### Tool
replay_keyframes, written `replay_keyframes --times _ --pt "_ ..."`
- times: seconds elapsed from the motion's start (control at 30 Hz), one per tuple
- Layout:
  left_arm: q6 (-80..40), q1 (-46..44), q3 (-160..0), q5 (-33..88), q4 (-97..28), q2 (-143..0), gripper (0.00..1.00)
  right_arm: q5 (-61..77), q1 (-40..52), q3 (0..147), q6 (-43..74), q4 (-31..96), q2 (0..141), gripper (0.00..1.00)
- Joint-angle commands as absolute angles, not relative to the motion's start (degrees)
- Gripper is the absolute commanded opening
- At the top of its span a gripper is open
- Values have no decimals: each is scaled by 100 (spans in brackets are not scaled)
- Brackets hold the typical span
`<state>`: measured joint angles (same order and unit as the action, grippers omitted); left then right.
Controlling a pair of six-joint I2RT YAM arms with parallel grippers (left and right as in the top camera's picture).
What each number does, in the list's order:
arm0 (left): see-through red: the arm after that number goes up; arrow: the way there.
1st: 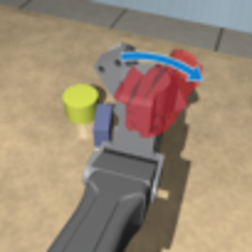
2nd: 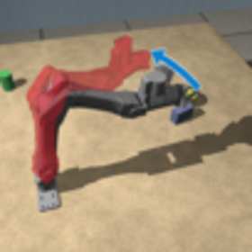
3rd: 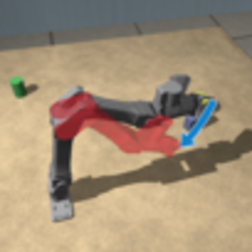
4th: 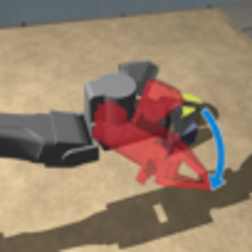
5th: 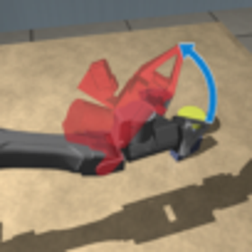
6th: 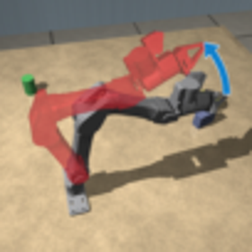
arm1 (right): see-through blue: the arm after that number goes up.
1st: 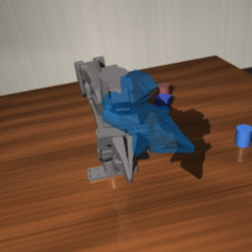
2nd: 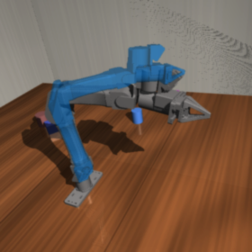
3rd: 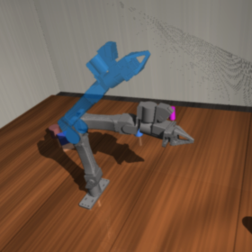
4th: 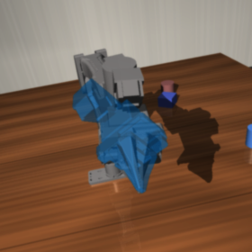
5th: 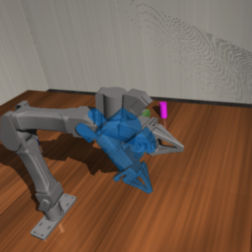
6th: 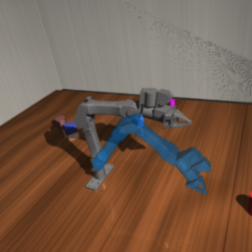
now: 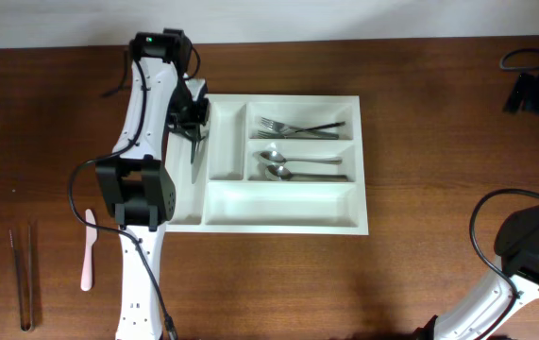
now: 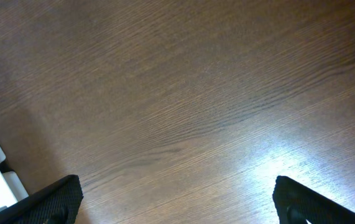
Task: Pack container
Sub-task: 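Lower the spoon into the long left compartment and release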
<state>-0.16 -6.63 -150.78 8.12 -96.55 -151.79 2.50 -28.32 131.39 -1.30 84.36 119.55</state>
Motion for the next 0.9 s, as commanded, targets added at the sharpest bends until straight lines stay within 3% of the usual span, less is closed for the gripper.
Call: replay_keyframes --times 0.0,0.13,0.43,0.67,0.87 --pt "-132 -646 -14853 770 -9673 -14956 9 259 -2853 13135 -78 8433 11937 99" --pt "-132 -644 -14824 768 -9673 -14956 9 259 -2853 13135 -78 8433 11937 99" --pt "-130 -585 -14824 582 -9598 -14956 27 259 -2851 13135 -78 8433 11937 99" --pt "71 -541 -14886 447 -9323 -14910 29 259 -2853 13135 -78 8433 11937 99" --pt "89 -309 -15530 423 -9437 -14639 44 259 -2853 13135 -78 8433 11937 98"
